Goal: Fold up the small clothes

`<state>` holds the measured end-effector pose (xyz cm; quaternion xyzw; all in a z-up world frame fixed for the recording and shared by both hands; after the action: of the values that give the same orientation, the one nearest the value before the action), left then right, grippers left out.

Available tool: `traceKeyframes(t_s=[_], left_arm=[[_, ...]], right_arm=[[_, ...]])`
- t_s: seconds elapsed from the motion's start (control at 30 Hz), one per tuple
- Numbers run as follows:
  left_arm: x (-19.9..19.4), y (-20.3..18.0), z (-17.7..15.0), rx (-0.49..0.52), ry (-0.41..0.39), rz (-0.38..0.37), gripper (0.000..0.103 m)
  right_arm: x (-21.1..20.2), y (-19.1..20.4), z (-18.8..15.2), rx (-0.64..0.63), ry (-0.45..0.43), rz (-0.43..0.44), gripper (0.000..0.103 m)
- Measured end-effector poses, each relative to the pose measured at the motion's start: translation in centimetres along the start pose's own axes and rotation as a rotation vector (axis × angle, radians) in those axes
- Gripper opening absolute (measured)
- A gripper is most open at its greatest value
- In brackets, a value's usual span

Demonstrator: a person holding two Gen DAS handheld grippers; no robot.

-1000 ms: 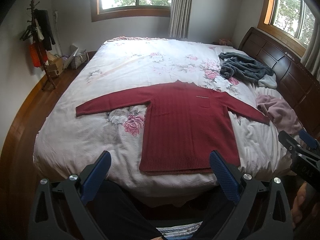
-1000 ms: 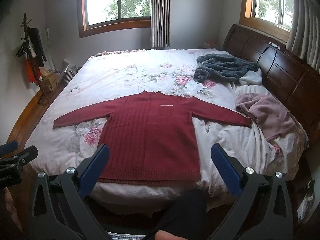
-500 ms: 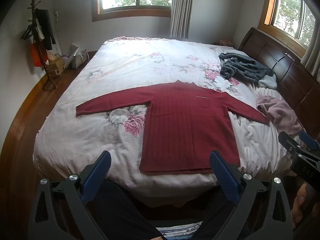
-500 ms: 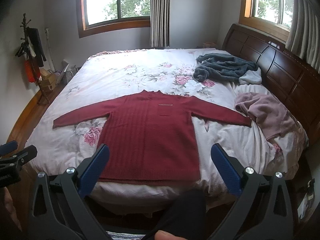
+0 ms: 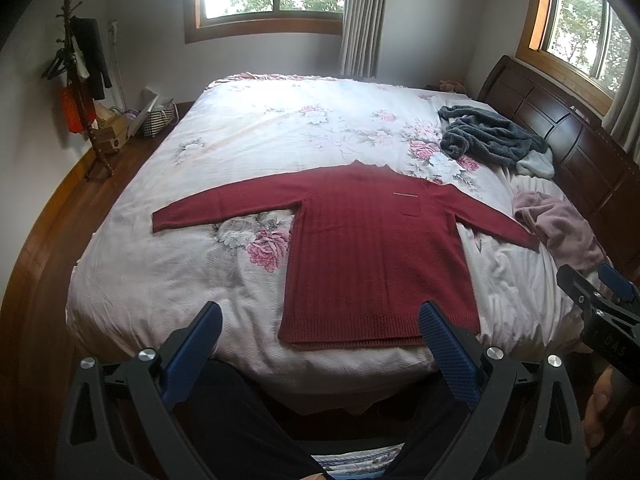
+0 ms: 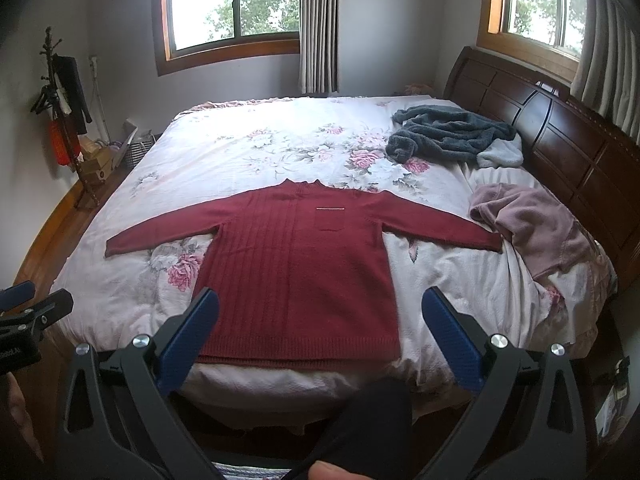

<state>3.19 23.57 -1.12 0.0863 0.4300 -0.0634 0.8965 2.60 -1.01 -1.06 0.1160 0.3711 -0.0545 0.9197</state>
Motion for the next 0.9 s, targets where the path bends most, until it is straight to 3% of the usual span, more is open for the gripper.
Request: traceKeyframes(t_s=[0.5, 0.6, 0.7, 0.77, 0.83, 0.9], left_arm=[[1.2, -0.4, -0.1, -0.005, 0.015, 0.01, 0.099], [2.1, -0.8, -0.2, 0.003, -0.026, 0.026, 0.099], [4.2, -0.6, -0.4, -0.018, -0.053, -0.019, 0.099], [6.1, 0.0, -0.5, -0.059, -0.044, -0.063, 0.099], [7.5, 0.4, -0.6, -0.089, -0.06, -0.119, 0.099], [8.8, 0.9, -0.8, -0.12, -0.073, -0.124, 0.099]], right_arm=[[1.4, -0.4, -1.0, 0.006, 0.017, -0.015, 0.1], [3.0, -1.1, -0.9, 0.001, -0.007, -0.029, 0.1], [5.3, -2.8, -0.8, -0.011, -0.042, 0.005, 0.1], [7.3, -4.8, -0.3, 0.019, -0.021, 0.018, 0.1], [9.7, -8.0, 0.4, 0.112, 0.014, 0.011, 0.1], [12.2, -11.9, 1.1, 0.239, 0.06, 0.035, 0.1]])
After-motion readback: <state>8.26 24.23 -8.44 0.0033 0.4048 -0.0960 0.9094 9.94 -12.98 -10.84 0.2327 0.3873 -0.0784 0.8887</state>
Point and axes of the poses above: each gripper's, at about its wrist camera, not at the fingertips, and x roughly the way its jaws point, y to its left, z to its top, the point moved 3 cm from there along x, roughly the way its jaws point, and after that the axes turned 15 degrees about x, right-handed, at the moved point
